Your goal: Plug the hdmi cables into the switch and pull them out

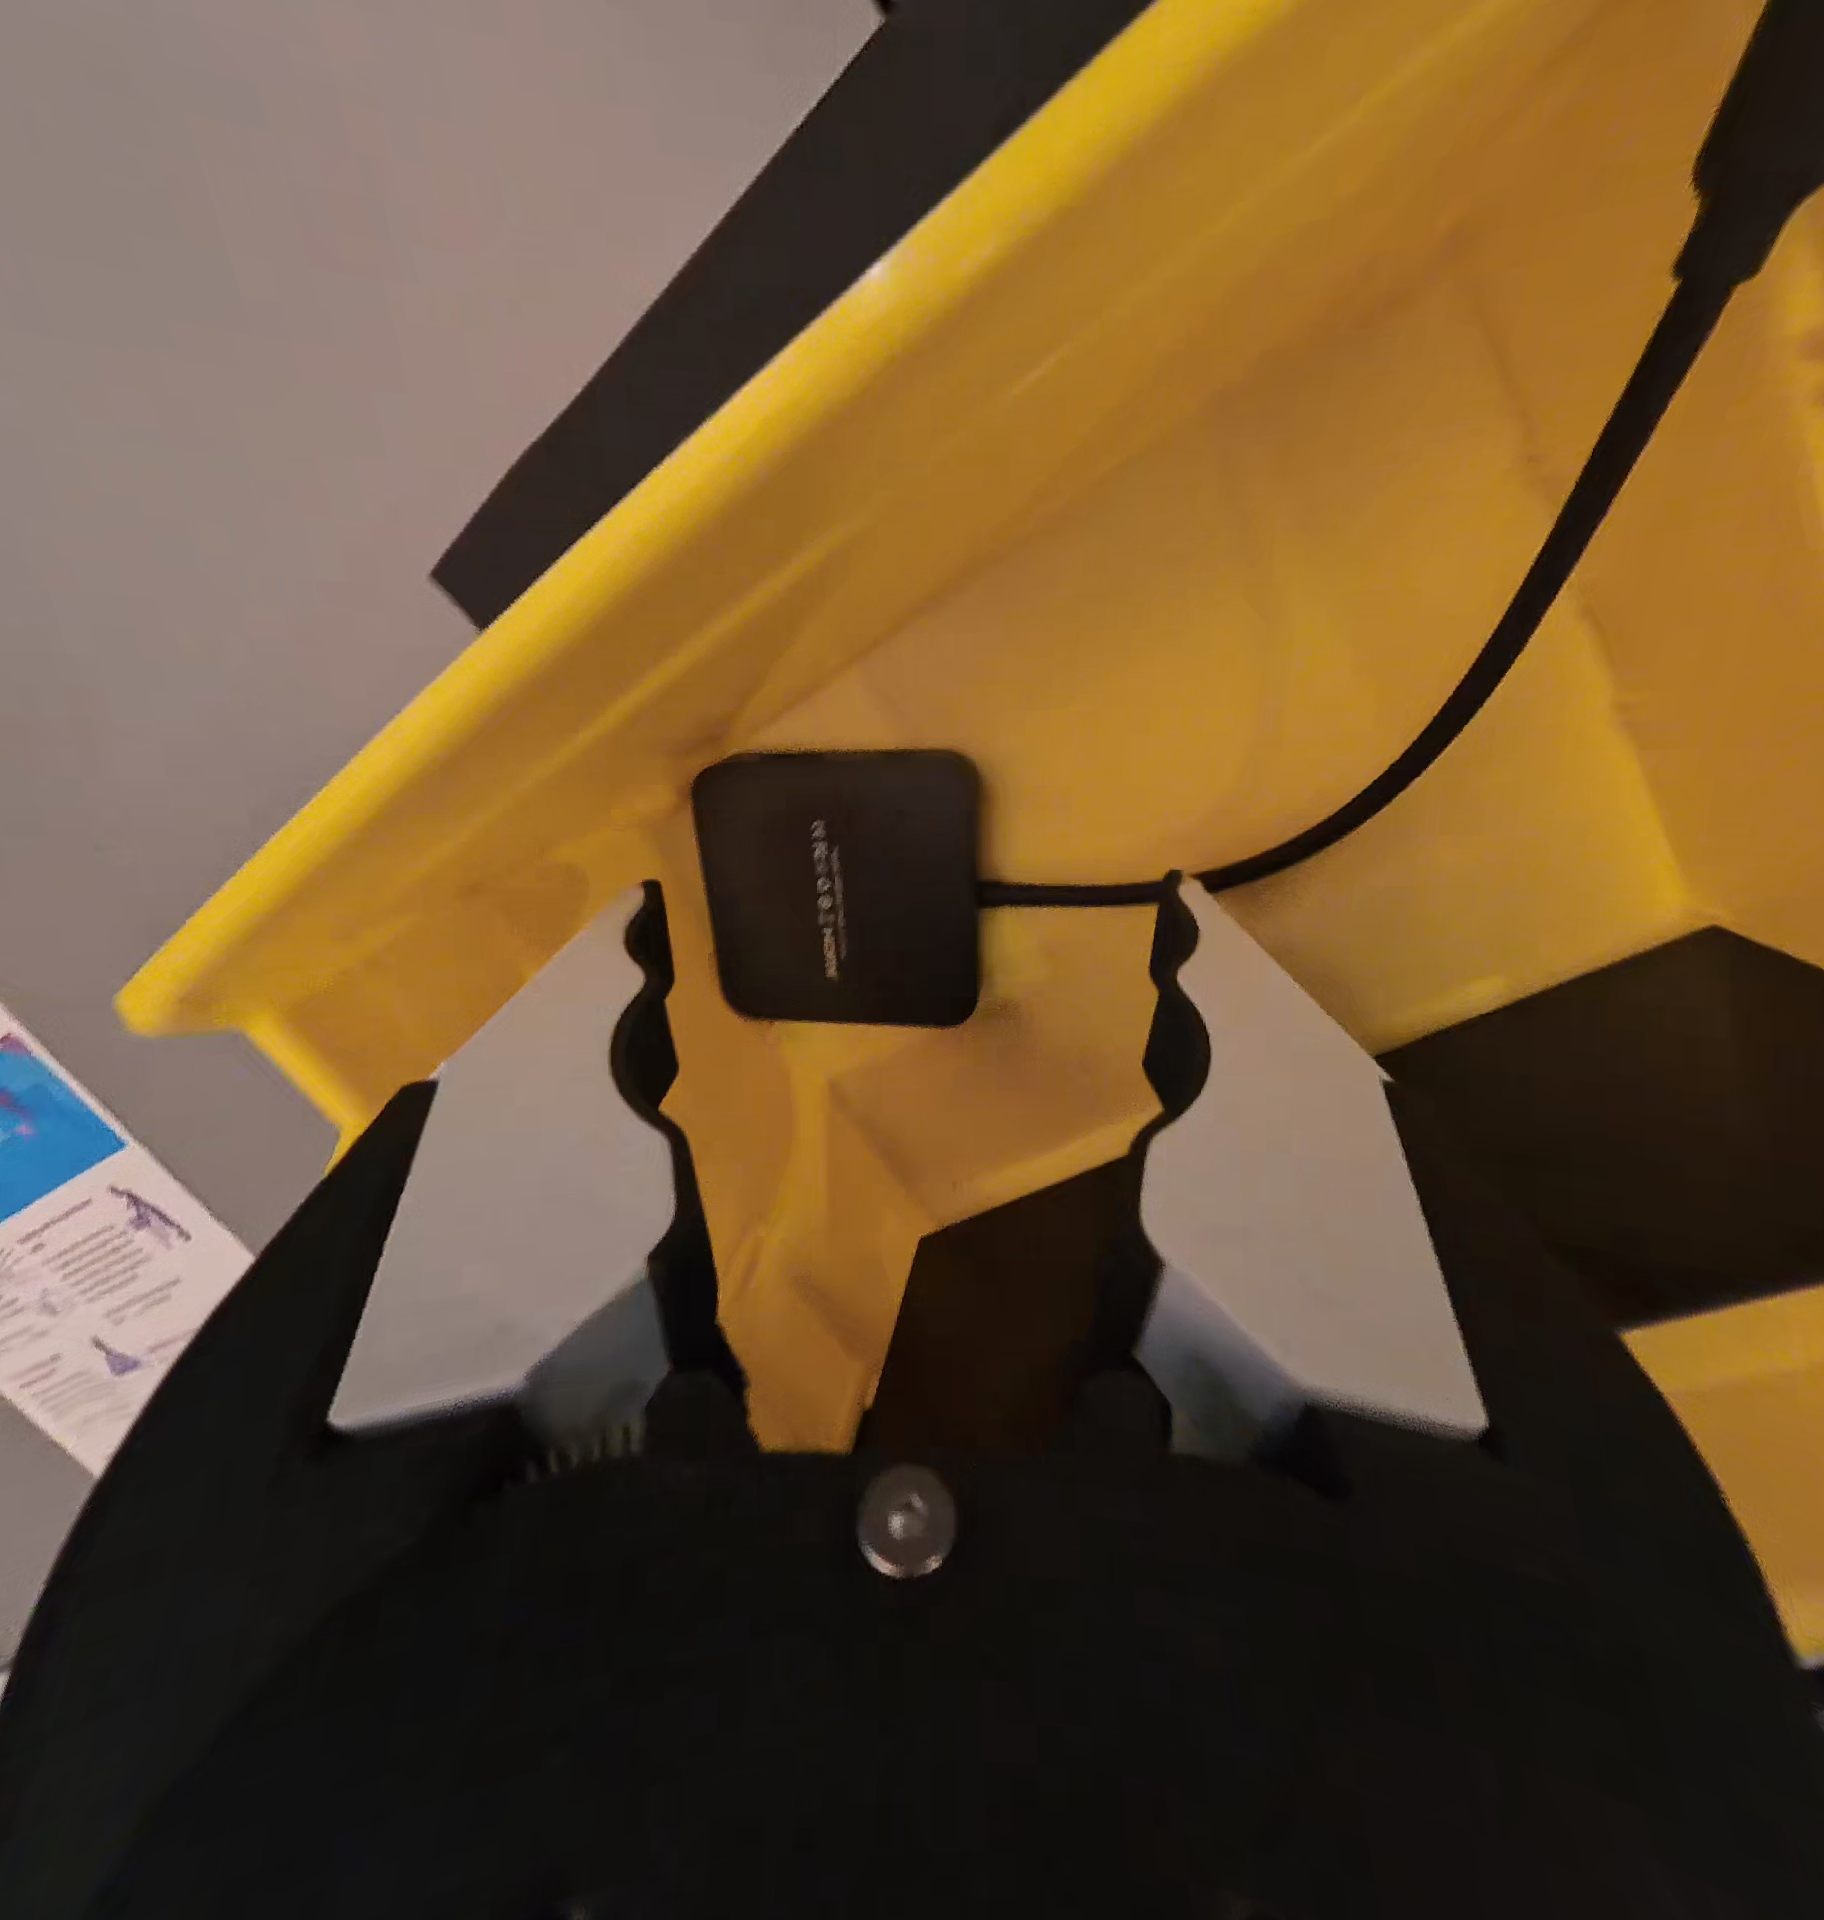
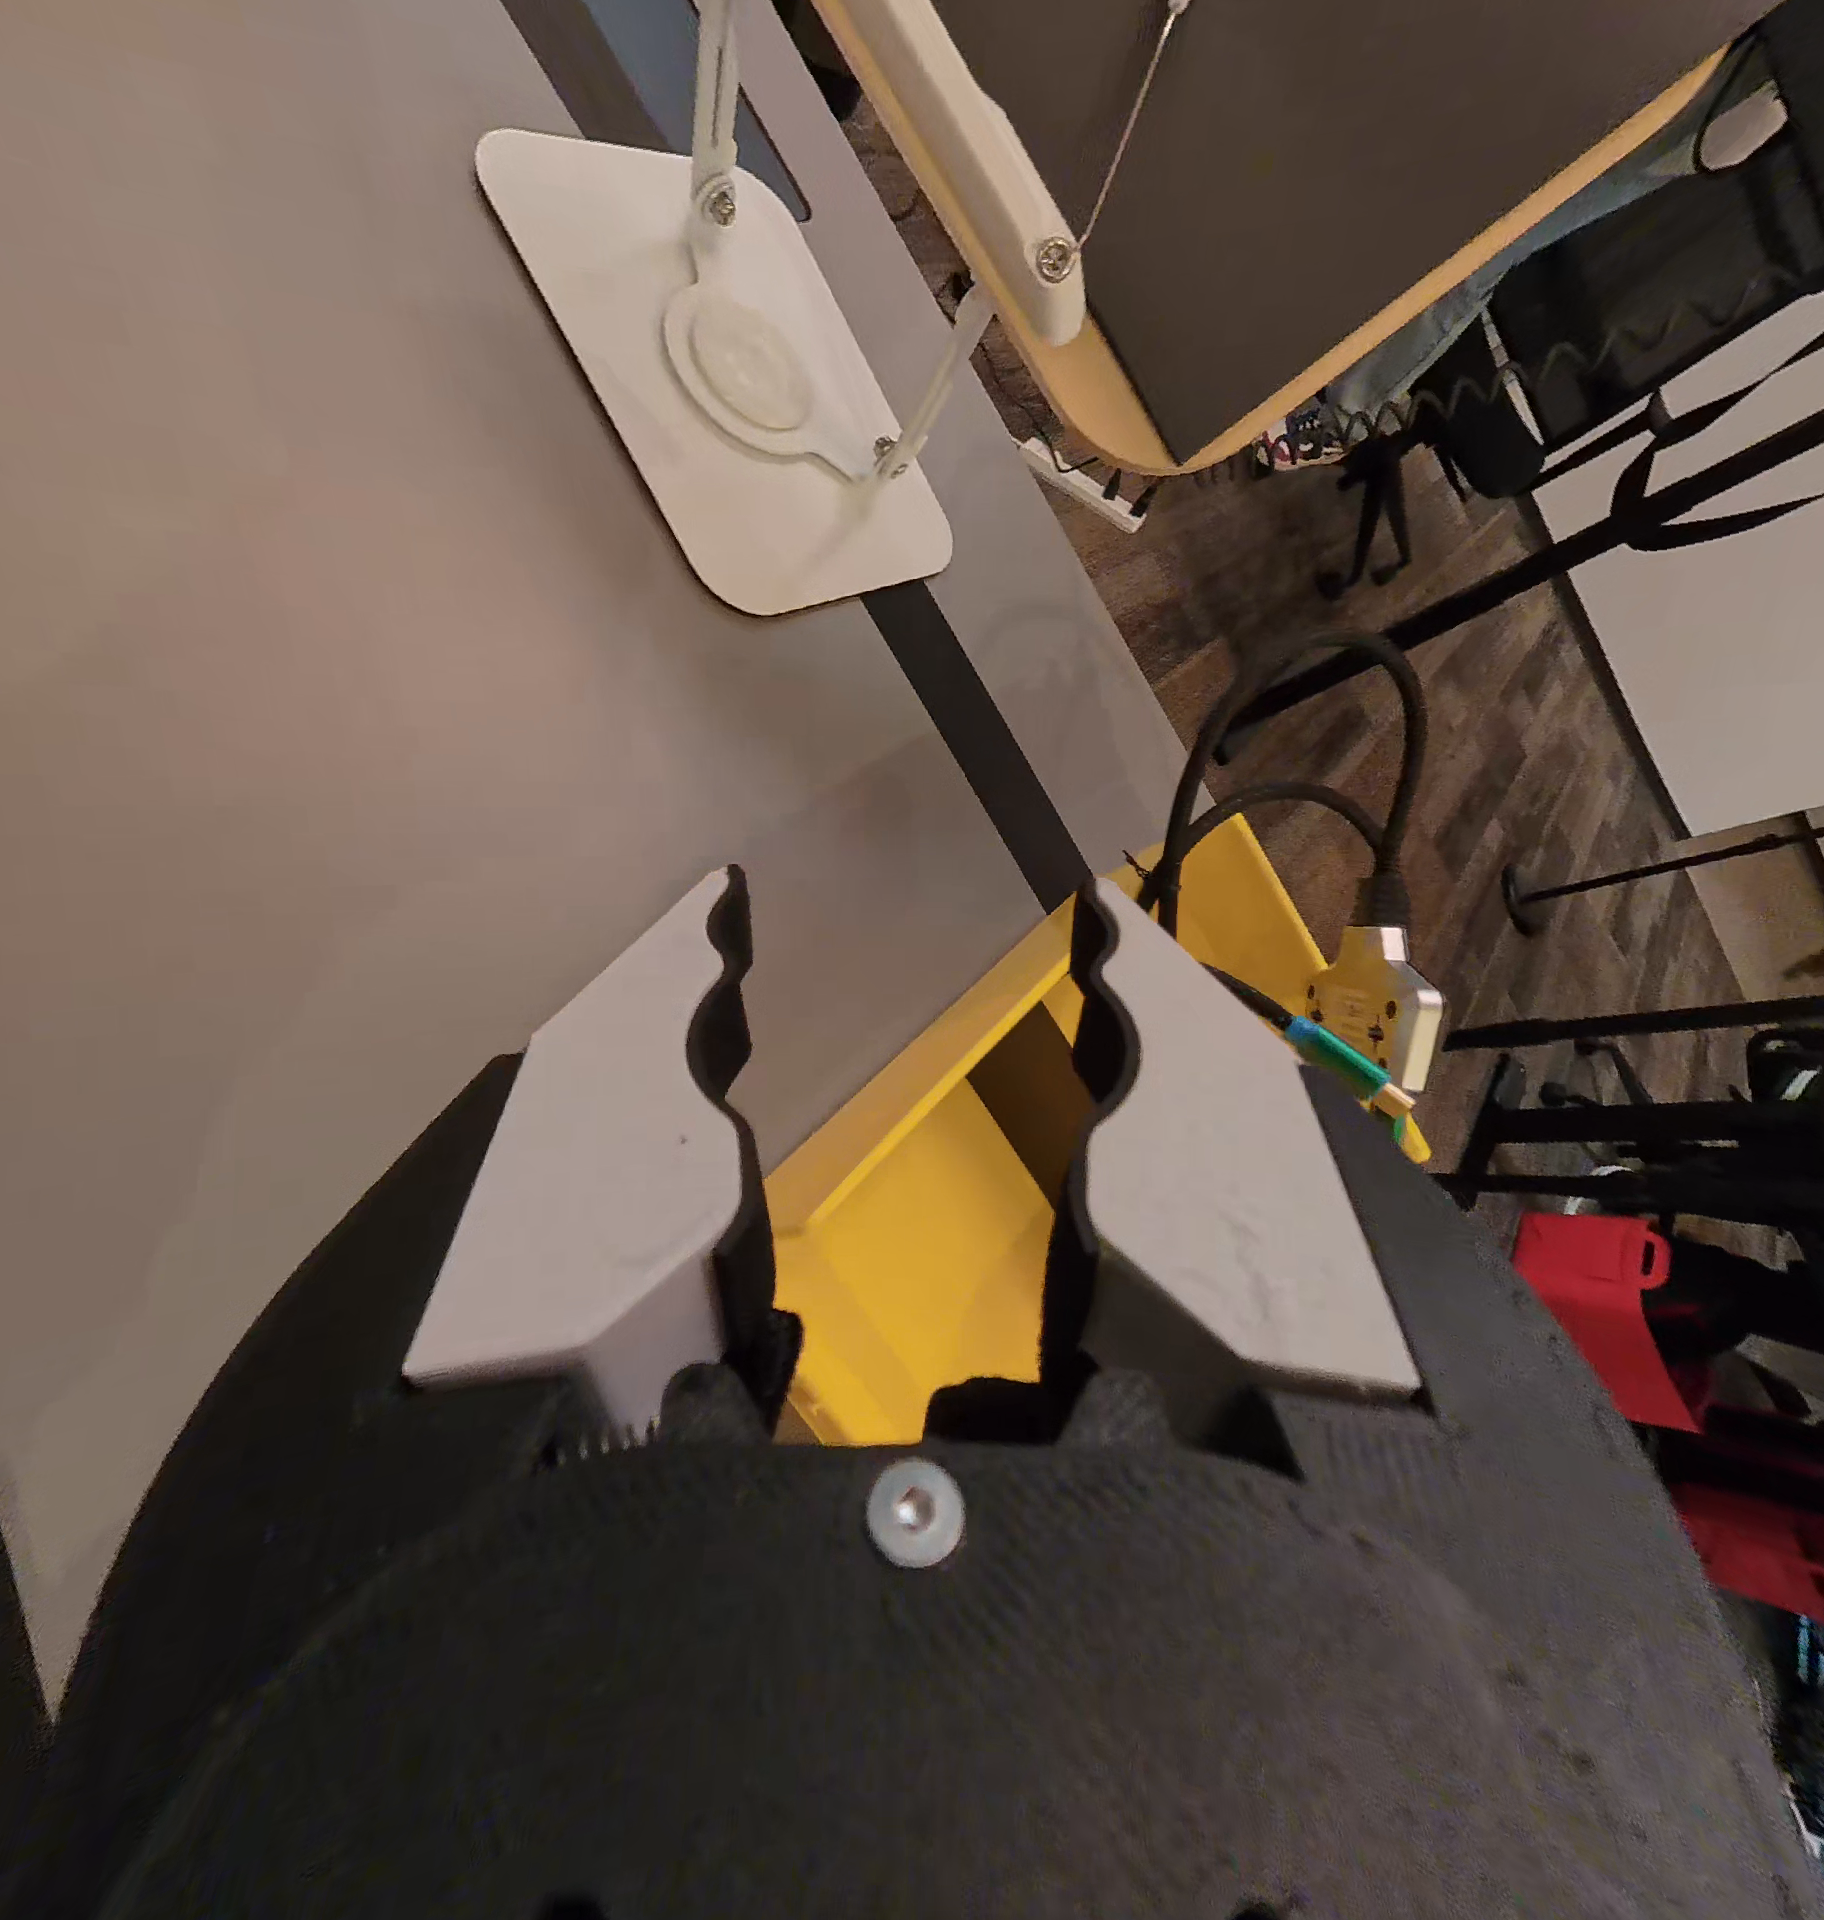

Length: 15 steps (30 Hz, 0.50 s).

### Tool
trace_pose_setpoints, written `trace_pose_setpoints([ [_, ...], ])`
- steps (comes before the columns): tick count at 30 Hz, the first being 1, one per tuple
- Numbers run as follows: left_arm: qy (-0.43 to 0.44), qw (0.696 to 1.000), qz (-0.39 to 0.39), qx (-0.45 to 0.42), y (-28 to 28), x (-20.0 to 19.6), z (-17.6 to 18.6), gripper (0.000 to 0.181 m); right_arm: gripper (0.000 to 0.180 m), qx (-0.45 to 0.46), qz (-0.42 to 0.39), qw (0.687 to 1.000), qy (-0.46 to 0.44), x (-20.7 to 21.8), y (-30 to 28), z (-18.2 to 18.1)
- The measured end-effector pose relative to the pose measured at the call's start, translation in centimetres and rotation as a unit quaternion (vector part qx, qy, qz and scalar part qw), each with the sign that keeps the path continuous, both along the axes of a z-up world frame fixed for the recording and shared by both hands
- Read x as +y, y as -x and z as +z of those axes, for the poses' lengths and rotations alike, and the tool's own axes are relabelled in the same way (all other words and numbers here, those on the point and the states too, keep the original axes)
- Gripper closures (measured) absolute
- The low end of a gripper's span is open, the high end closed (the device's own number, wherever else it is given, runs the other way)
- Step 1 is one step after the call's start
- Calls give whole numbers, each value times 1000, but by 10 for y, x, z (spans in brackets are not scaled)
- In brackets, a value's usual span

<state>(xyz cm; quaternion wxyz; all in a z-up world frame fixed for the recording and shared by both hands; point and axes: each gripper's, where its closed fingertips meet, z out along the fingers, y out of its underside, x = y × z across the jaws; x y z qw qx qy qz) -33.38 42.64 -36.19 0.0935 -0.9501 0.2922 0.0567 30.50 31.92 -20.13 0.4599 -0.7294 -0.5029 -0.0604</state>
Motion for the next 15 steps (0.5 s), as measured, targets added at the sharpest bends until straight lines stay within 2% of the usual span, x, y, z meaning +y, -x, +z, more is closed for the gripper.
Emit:
trace_pose_setpoints([
  [4,24,999,7,43,10,4,-18,86,119,2,10,1000,9,-2,6,-8],
  [12,33,999,42,-1,8,15,-28,91,119,5,26,1000,17,-6,12,-16],
  [13,33,998,45,3,10,16,-27,100,119,7,27,999,18,-6,12,-16],
  [14,29,998,49,15,14,18,-26,120,119,8,28,999,18,-6,13,-17],
  [15,32,998,52,13,14,18,-26,120,119,9,29,999,19,-6,13,-17],
])
